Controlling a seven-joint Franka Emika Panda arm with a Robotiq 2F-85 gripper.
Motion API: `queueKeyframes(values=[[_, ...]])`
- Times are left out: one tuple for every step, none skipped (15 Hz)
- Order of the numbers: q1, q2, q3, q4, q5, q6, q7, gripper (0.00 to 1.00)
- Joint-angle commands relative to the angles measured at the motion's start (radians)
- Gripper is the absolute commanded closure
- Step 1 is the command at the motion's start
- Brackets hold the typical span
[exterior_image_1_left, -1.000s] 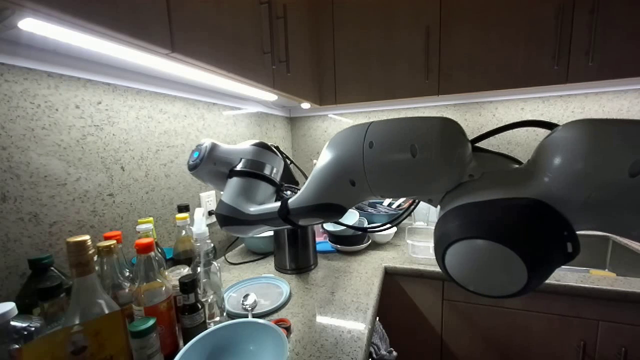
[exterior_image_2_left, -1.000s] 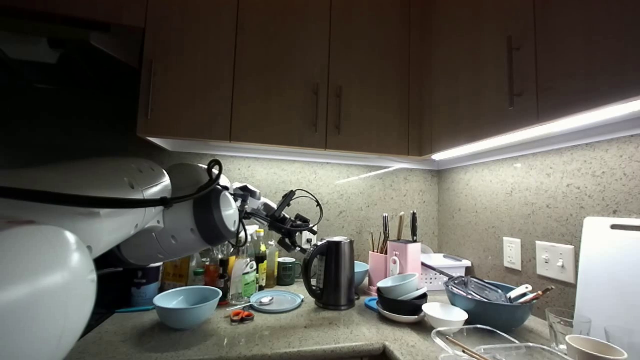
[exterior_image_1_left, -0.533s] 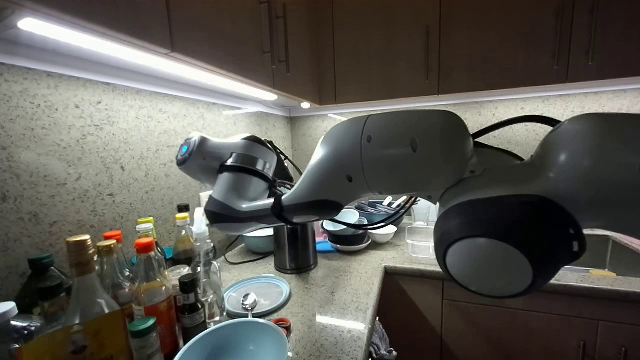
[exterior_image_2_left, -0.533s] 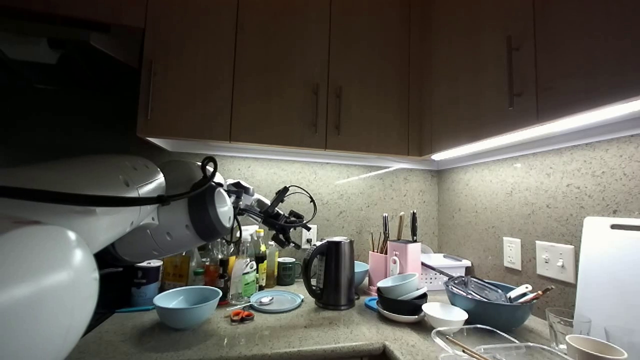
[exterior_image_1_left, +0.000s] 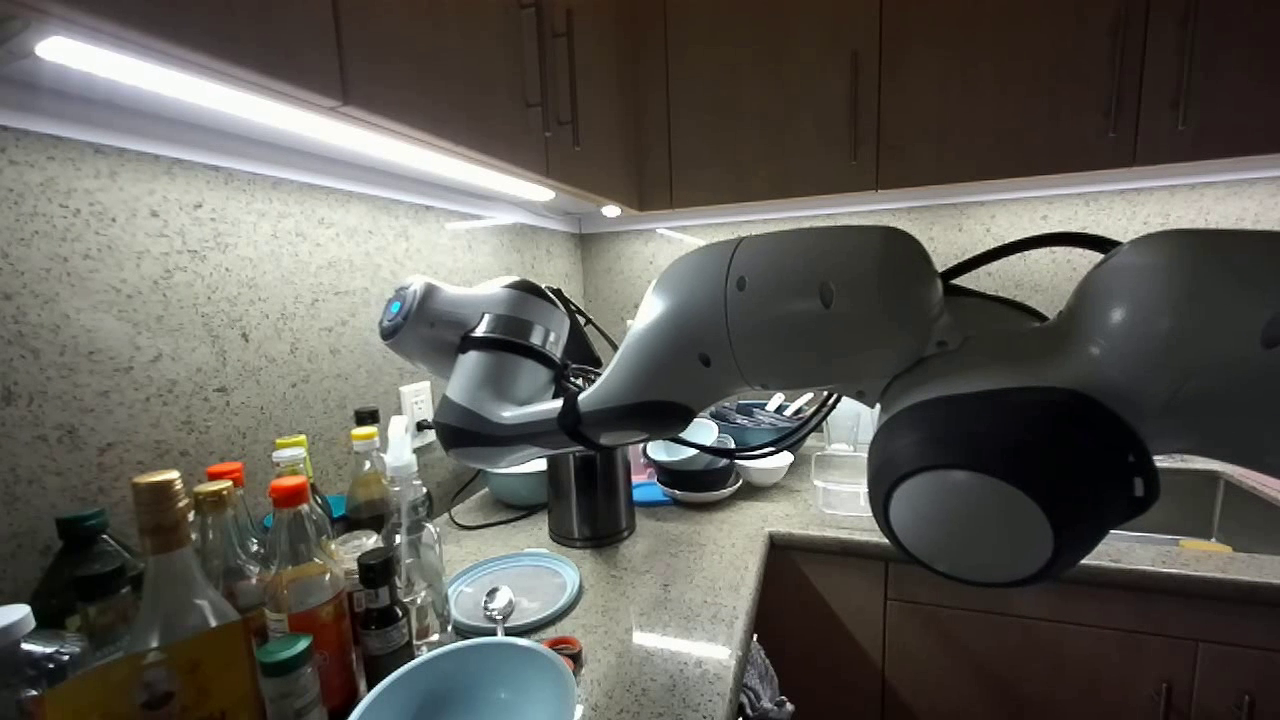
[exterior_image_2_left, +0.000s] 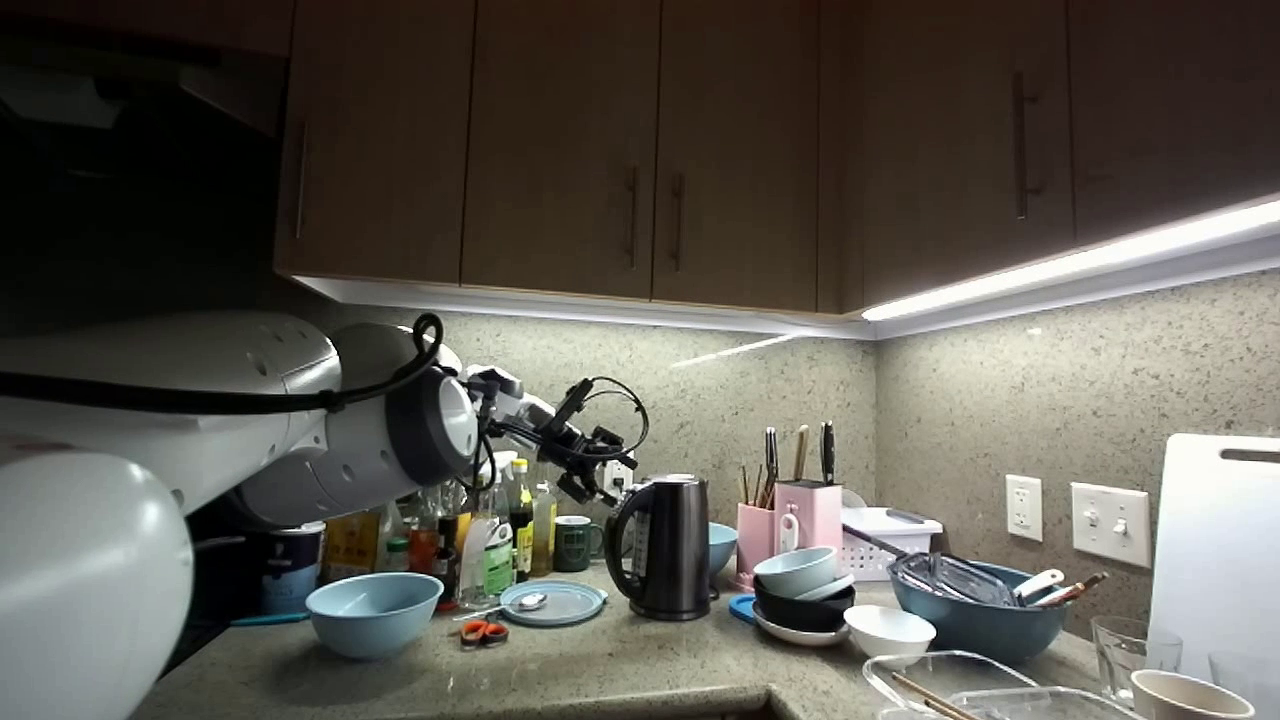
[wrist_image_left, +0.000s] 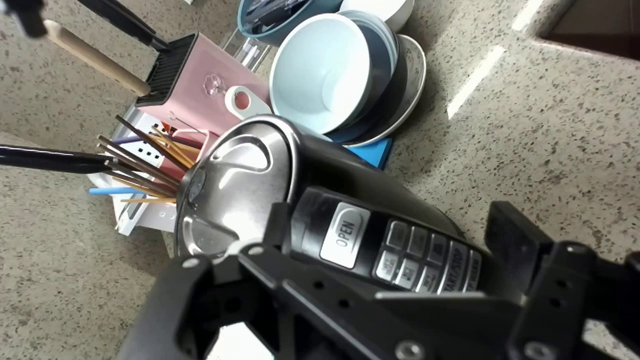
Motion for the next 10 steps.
queueKeyframes(values=[[0.003, -0.015, -0.004, -0.033, 0.002, 0.031, -0.004, 0.00], [0.003, -0.013, -0.004, -0.032, 0.001, 0.039, -0.004, 0.00], [0.005, -0.011, -0.005, -0.032, 0.000, 0.044, -0.005, 0.00], [0.005, -0.009, -0.006, -0.031, -0.002, 0.053, -0.004, 0.00], [0.005, -0.007, -0.005, -0.031, -0.002, 0.062, -0.006, 0.00], [0.005, -0.005, -0.007, -0.030, -0.004, 0.075, -0.006, 0.00], [0.004, -0.002, -0.009, -0.029, -0.006, 0.088, -0.003, 0.00], [0.004, -0.002, -0.010, -0.029, -0.007, 0.097, -0.003, 0.00], [0.004, -0.002, -0.013, -0.028, -0.008, 0.105, -0.001, 0.00], [0.004, -0.002, -0.015, -0.029, -0.008, 0.112, 0.000, 0.00]])
